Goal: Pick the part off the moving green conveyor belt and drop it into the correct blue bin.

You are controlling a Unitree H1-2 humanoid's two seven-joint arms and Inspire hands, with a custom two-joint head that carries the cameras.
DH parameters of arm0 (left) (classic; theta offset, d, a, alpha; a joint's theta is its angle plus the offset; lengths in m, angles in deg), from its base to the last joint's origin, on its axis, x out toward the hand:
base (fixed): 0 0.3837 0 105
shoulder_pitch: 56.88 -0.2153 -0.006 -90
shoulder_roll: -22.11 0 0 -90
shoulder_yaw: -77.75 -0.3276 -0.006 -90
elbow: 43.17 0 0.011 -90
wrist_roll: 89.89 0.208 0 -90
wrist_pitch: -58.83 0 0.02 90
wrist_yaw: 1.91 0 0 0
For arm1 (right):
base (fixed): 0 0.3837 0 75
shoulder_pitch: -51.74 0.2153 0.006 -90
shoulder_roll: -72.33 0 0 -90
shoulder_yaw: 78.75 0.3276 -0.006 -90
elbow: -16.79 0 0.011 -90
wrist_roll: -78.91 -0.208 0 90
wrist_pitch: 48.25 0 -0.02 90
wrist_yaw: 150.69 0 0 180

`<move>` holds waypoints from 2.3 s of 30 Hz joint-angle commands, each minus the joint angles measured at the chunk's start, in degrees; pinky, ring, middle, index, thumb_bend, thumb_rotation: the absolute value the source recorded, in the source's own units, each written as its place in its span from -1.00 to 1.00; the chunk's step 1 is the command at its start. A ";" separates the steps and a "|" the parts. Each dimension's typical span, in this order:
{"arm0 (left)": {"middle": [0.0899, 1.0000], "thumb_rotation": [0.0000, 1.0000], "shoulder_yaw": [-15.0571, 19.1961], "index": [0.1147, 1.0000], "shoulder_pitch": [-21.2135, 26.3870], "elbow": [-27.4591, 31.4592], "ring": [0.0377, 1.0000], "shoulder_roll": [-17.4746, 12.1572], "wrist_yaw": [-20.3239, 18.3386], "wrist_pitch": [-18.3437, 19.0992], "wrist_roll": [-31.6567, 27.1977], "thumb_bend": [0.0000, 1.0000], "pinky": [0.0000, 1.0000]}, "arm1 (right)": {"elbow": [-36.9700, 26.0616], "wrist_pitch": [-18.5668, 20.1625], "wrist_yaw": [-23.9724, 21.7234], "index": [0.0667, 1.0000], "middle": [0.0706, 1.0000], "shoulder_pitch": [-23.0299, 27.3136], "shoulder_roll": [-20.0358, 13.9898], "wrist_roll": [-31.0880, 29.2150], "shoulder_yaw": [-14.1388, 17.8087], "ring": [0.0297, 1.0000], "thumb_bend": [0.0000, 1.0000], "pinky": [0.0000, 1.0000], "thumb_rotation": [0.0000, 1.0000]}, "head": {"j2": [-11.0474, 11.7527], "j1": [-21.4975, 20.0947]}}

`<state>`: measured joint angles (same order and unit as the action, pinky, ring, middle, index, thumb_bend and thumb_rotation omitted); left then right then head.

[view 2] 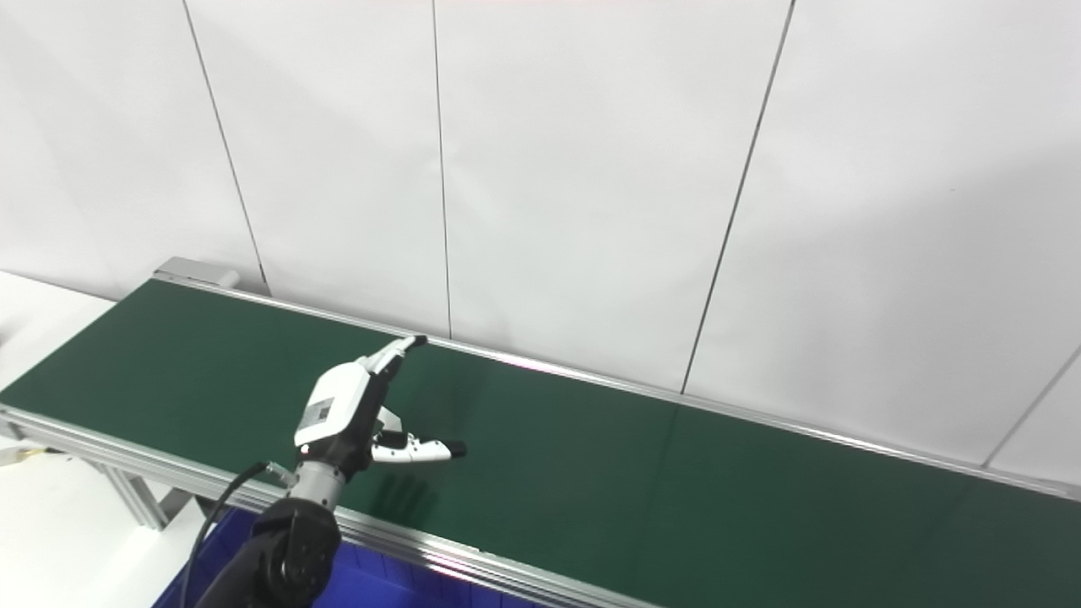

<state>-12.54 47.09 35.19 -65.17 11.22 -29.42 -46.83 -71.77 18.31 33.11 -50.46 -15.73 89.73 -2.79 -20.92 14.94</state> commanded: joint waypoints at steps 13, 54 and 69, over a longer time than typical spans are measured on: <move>0.87 -0.18 -3.10 0.83 5.04 -7.87 0.82 -4.07 4.28 3.27 0.85 0.81 0.84 | -1.84 -3.47 1.92 0.83 0.72 0.20 -0.23 -0.29 -0.61 0.64 0.97 0.50 -0.47 | -0.21 -0.38; -0.15 -1.00 -6.59 0.00 9.08 -25.93 -0.30 -0.55 22.88 -9.88 -9.47 -0.02 -0.29 | -1.80 -3.46 3.12 0.81 0.70 0.21 -0.16 -1.34 -0.94 0.66 1.00 0.56 -0.41 | -0.36 -1.25; -0.13 -1.00 -4.86 -0.01 4.63 -17.54 -0.26 0.38 23.29 -13.92 -10.94 -0.01 -0.20 | -2.22 -3.47 3.08 0.81 0.71 0.24 -0.08 -0.33 -0.80 0.65 1.00 0.53 -0.40 | -0.45 -1.38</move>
<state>-17.91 50.91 15.15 -64.34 33.12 -41.67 -57.31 -72.10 18.30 35.37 -50.57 -15.75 89.39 -3.94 -21.36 13.71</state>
